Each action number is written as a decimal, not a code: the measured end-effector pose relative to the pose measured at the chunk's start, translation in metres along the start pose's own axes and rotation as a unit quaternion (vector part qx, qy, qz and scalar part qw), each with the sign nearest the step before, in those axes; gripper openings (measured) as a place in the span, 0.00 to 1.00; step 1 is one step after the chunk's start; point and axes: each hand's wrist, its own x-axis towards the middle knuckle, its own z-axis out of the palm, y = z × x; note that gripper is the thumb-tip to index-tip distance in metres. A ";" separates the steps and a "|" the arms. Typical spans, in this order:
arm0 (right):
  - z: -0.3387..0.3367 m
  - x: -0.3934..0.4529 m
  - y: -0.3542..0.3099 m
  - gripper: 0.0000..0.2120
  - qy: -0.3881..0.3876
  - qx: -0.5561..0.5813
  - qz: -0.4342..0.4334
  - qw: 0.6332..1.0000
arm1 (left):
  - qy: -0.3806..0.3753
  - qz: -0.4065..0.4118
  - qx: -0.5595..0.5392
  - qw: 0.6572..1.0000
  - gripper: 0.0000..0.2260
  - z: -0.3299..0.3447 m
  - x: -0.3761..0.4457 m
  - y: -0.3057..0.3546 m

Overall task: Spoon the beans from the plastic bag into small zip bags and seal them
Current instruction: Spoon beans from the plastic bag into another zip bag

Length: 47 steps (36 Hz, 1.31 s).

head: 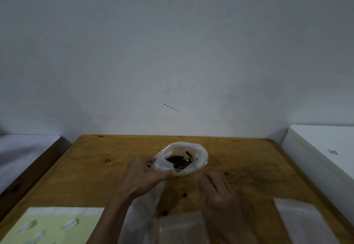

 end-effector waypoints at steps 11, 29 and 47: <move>0.010 0.003 -0.002 0.09 -0.059 0.033 0.042 0.997 | 0.015 0.009 0.070 0.997 0.34 0.008 0.004 -0.004; 0.003 0.009 -0.018 0.15 -0.055 0.006 0.063 0.996 | 0.009 0.016 0.083 0.996 0.24 0.012 0.006 -0.010; 0.022 0.017 0.003 0.06 0.004 0.109 0.199 0.974 | 0.000 0.021 0.118 0.993 0.37 0.014 0.006 -0.008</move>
